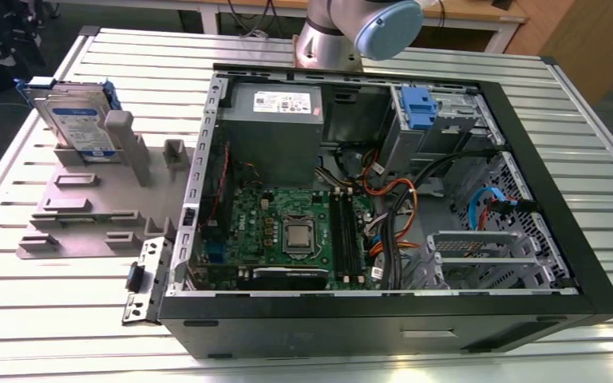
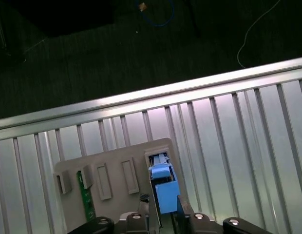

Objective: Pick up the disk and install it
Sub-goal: 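Pick up the disk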

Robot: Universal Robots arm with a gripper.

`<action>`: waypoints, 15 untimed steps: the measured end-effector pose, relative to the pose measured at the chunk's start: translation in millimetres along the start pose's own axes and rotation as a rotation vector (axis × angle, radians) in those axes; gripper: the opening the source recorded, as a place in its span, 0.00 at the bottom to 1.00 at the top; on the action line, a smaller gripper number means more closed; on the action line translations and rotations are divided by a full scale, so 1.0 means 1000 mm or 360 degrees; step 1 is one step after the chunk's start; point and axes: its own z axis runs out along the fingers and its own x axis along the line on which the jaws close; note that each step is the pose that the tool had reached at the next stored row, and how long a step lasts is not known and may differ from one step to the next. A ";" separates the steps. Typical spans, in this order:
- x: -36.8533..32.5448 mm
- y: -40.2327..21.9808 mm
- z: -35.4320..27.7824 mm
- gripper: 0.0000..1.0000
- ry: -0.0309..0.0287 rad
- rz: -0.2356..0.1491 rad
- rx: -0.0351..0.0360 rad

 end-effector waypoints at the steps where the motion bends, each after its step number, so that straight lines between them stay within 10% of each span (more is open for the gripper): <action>1: -0.0004 0.0001 0.0001 0.35 -0.00001 0.0000 0.0000; 8: -0.0015 0.0001 0.0043 0.59 0.00001 -0.0051 0.0009; 15: -0.0015 0.0008 0.0118 0.59 0.00018 -0.0166 0.0022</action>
